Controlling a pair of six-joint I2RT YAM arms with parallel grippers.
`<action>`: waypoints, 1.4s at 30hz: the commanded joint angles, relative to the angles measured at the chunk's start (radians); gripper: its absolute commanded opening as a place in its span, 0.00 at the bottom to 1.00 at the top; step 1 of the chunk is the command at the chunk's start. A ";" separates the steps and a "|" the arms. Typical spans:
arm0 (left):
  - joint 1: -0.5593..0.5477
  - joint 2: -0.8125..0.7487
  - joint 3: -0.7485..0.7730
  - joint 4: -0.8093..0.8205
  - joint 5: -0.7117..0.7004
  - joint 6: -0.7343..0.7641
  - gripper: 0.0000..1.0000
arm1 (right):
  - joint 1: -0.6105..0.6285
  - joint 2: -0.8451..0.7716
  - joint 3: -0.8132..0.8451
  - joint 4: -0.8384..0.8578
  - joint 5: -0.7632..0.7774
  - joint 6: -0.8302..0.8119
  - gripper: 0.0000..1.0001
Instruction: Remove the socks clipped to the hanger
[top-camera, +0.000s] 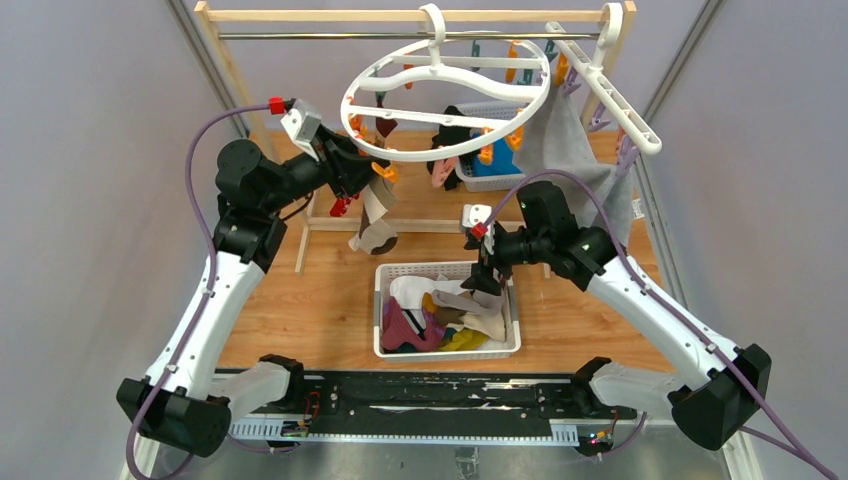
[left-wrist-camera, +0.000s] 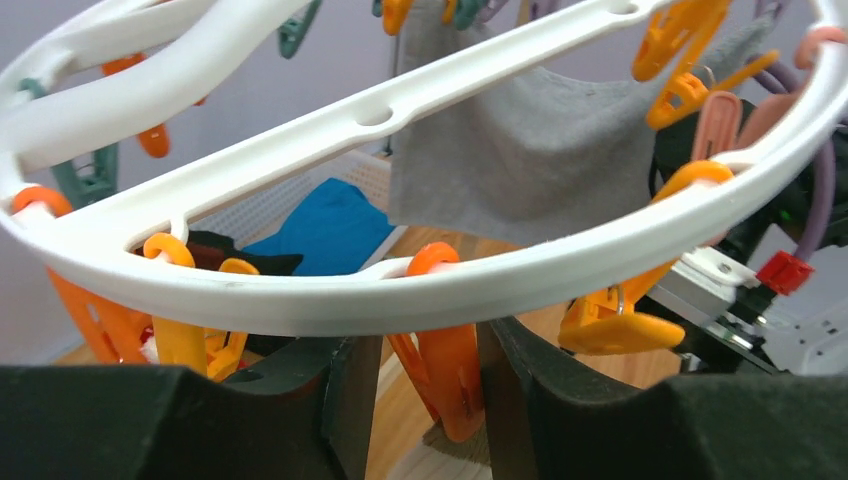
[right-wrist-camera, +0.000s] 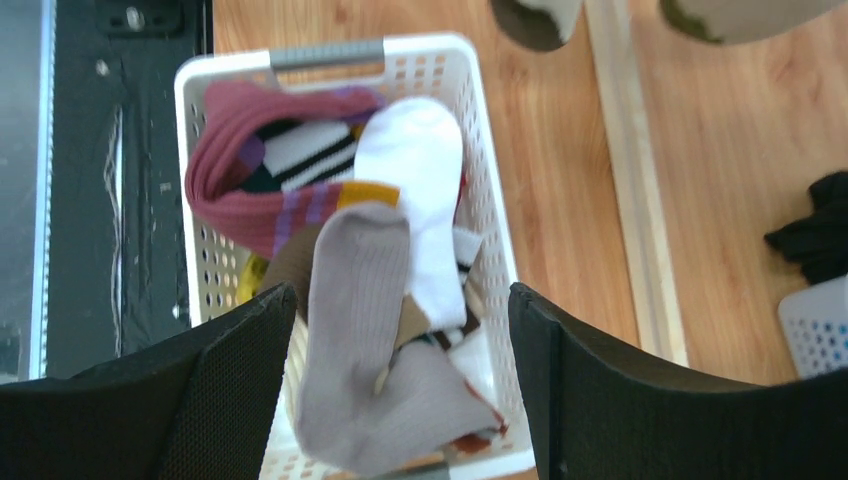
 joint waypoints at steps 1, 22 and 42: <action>-0.047 -0.052 -0.022 0.032 -0.022 -0.078 0.43 | -0.011 -0.011 -0.031 0.305 -0.122 0.190 0.77; -0.164 0.021 0.029 0.032 -0.069 -0.227 0.48 | -0.010 0.146 -0.120 1.308 -0.178 1.086 0.78; -0.186 0.048 0.043 0.032 -0.106 -0.247 0.52 | 0.005 0.215 -0.028 1.251 -0.091 1.175 0.71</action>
